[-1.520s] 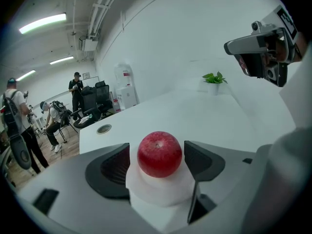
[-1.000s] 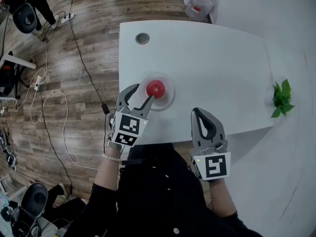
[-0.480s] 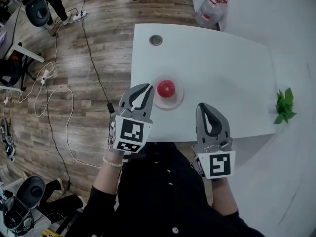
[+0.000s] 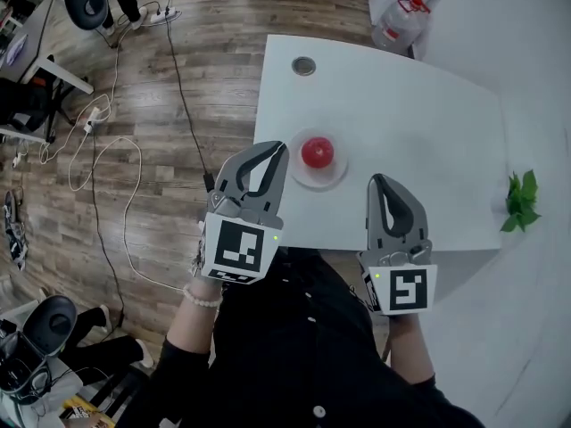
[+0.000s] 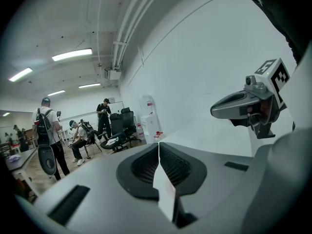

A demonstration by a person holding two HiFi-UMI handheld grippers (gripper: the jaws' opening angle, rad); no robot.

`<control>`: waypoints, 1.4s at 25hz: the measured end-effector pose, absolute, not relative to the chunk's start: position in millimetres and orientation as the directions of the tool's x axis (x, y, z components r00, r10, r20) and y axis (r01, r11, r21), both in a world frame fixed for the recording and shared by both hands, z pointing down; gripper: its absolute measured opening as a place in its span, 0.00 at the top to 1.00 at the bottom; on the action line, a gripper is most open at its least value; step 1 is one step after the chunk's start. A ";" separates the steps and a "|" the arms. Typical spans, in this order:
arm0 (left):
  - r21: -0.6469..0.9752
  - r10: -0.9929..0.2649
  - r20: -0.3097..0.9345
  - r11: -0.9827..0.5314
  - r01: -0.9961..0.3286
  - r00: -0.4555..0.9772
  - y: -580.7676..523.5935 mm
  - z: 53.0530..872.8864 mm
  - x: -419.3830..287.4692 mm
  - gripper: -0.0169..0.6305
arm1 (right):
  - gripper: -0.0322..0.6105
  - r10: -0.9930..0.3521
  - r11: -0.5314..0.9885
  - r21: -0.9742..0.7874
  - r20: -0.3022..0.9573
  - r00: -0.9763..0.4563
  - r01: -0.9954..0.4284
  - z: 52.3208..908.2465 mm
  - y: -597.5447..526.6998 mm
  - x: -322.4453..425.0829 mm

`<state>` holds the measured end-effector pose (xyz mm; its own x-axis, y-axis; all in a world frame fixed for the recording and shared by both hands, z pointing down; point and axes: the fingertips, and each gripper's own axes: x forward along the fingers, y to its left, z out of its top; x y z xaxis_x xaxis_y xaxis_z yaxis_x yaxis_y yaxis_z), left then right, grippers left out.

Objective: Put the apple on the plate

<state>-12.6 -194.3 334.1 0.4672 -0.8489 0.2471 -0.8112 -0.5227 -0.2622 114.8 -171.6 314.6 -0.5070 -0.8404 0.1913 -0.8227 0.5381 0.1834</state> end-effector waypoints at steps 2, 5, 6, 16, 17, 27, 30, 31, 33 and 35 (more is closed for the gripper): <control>-0.260 -0.857 0.241 -0.508 -0.821 0.455 -189.7 327.4 -18.7 0.94 | 0.89 -0.837 0.544 0.186 0.189 -0.513 -0.818 312.8 -171.2 109.8; -0.235 -0.884 0.234 -0.455 -0.859 0.404 -184.1 317.5 -28.5 0.95 | 0.89 -0.835 0.548 0.188 0.179 -0.520 -0.815 309.7 -172.8 105.9; -0.235 -0.890 0.233 -0.444 -0.865 0.393 -183.1 315.7 -31.1 0.95 | 0.89 -0.834 0.550 0.188 0.179 -0.522 -0.814 309.4 -173.5 105.2; -0.275 -0.908 0.234 -0.404 -0.872 0.347 -173.9 309.1 -47.3 0.95 | 0.89 -0.817 0.574 0.193 0.193 -0.543 -0.796 311.6 -178.7 97.2; -0.275 -0.909 0.233 -0.401 -0.874 0.344 -173.1 309.5 -48.3 0.95 | 0.89 -0.816 0.576 0.193 0.196 -0.544 -0.794 312.7 -178.5 96.5; -0.260 -0.907 0.239 -0.403 -0.877 0.346 -170.5 311.1 -50.7 0.95 | 0.89 -0.812 0.581 0.201 0.209 -0.545 -0.789 314.7 -180.0 94.5; -0.271 -0.905 0.234 -0.412 -0.870 0.356 -171.2 308.5 -45.9 0.95 | 0.89 -0.812 0.581 0.201 0.211 -0.545 -0.788 315.3 -179.8 95.8; -0.272 -0.904 0.232 -0.415 -0.869 0.359 -171.3 308.0 -45.0 0.95 | 0.89 -0.812 0.581 0.202 0.212 -0.544 -0.788 315.4 -179.5 95.8; -0.270 -0.902 0.231 -0.419 -0.867 0.365 -171.0 308.0 -44.4 0.95 | 0.89 -0.812 0.581 0.203 0.213 -0.544 -0.788 315.5 -178.7 94.7; -0.271 -0.900 0.229 -0.425 -0.864 0.371 -170.8 308.4 -43.5 0.95 | 0.89 -0.812 0.580 0.204 0.213 -0.543 -0.788 315.7 -178.0 94.0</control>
<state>-43.5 -170.8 308.4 0.3708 -0.9002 0.2285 -0.8639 -0.4246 -0.2709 94.0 -178.0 315.7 -0.5430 -0.8123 0.2129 -0.7883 0.5804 0.2043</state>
